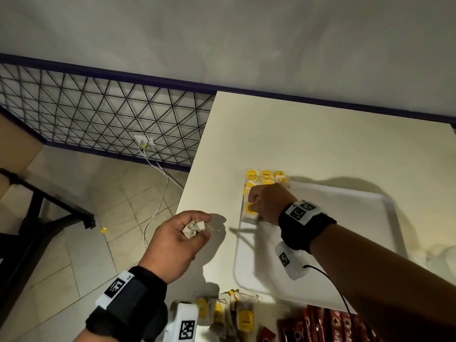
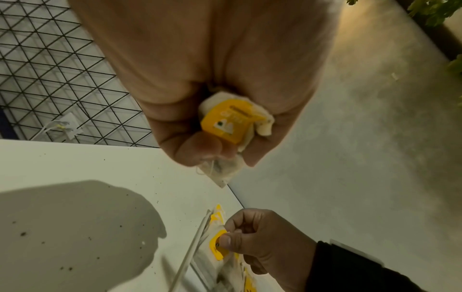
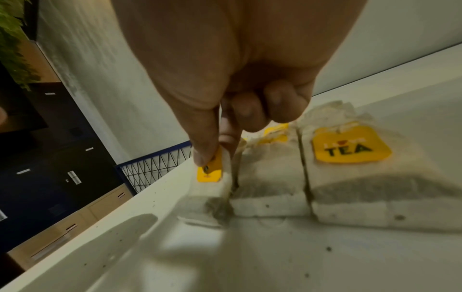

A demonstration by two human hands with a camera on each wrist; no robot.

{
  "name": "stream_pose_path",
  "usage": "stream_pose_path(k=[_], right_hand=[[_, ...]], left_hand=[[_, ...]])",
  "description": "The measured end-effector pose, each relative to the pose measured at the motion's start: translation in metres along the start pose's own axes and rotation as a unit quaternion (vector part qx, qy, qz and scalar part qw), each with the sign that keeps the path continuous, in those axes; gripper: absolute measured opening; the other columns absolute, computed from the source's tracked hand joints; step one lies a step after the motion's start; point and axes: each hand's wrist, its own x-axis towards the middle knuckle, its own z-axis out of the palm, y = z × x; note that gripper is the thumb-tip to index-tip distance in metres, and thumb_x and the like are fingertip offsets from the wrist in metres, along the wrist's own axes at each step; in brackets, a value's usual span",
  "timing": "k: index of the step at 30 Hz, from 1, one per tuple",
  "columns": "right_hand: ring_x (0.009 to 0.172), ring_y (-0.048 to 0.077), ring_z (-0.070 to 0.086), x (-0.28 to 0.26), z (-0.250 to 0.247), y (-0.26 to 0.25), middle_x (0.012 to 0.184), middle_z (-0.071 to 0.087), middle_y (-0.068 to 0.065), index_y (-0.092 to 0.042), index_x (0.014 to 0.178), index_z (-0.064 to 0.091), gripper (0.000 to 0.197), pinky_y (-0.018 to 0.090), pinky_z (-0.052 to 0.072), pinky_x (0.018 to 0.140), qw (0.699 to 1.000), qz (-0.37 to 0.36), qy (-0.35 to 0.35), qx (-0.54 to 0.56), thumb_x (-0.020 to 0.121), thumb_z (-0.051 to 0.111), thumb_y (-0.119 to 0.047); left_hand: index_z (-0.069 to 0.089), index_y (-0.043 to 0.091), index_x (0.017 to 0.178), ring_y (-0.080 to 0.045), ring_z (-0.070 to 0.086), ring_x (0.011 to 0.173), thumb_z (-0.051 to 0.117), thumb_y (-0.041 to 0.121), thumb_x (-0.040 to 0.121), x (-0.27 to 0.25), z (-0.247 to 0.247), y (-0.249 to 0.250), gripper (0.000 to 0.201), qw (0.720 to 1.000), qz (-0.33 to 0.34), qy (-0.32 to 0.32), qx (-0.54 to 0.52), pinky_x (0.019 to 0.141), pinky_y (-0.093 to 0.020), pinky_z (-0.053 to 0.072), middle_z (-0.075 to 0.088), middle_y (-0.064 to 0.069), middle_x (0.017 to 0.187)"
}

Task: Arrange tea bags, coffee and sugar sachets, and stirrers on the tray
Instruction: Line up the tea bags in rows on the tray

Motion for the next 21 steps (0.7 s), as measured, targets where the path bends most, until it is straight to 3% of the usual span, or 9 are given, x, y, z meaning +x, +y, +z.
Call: stream_pose_path(k=[6,11,16,19,21], right_hand=[[0.091,0.02,0.061,0.004,0.004,0.003,0.081,0.059,-0.008,-0.031,0.081,0.055,0.015,0.03,0.049,0.083,1.0,-0.018,0.007,-0.001,0.083,0.069,-0.027],[0.089,0.021,0.058,0.007,0.003,0.003,0.088,0.056,-0.003,-0.018,0.09,0.067,0.007,0.027,0.043,0.082,0.999,-0.047,0.024,-0.001,0.084,0.07,-0.021],[0.096,0.024,0.06,0.007,0.004,0.003,0.104,0.057,0.002,-0.02,0.099,0.065,0.017,0.035,0.049,0.085,0.998,-0.041,0.044,-0.013,0.083,0.071,-0.026],[0.089,0.02,0.056,-0.004,-0.005,0.003,0.099,0.054,-0.001,-0.02,0.103,0.062,0.023,0.033,0.047,0.083,0.993,-0.031,0.107,0.024,0.085,0.069,-0.032],[0.083,0.014,0.053,-0.018,-0.014,0.0,0.09,0.055,-0.005,-0.023,0.099,0.062,0.018,0.029,0.044,0.079,0.984,-0.044,0.161,0.064,0.086,0.066,-0.034]], left_hand=[[0.07,0.029,0.094,-0.022,0.041,0.05,0.071,0.01,0.084,-0.004,0.002,-0.003,0.021,1.0,-0.007,0.002,-0.001,0.044,-0.019,0.036,0.048,-0.006,0.052],[0.07,0.027,0.095,-0.023,0.038,0.049,0.07,0.01,0.085,-0.006,0.004,0.001,0.02,1.0,-0.005,0.0,0.007,0.042,-0.017,0.035,0.044,-0.009,0.051],[0.07,0.027,0.094,-0.022,0.039,0.049,0.072,0.01,0.084,-0.008,0.006,0.003,0.019,1.0,-0.01,-0.007,-0.01,0.044,-0.02,0.037,0.045,-0.011,0.054],[0.071,0.016,0.088,-0.022,0.042,0.05,0.075,0.005,0.073,-0.012,0.013,0.004,0.018,0.988,-0.045,0.005,-0.149,0.045,-0.025,0.038,0.055,-0.011,0.061],[0.065,0.008,0.091,-0.021,0.046,0.05,0.07,-0.002,0.067,-0.014,0.019,0.002,0.027,0.936,-0.118,0.009,-0.332,0.045,-0.025,0.04,0.061,-0.014,0.074]])
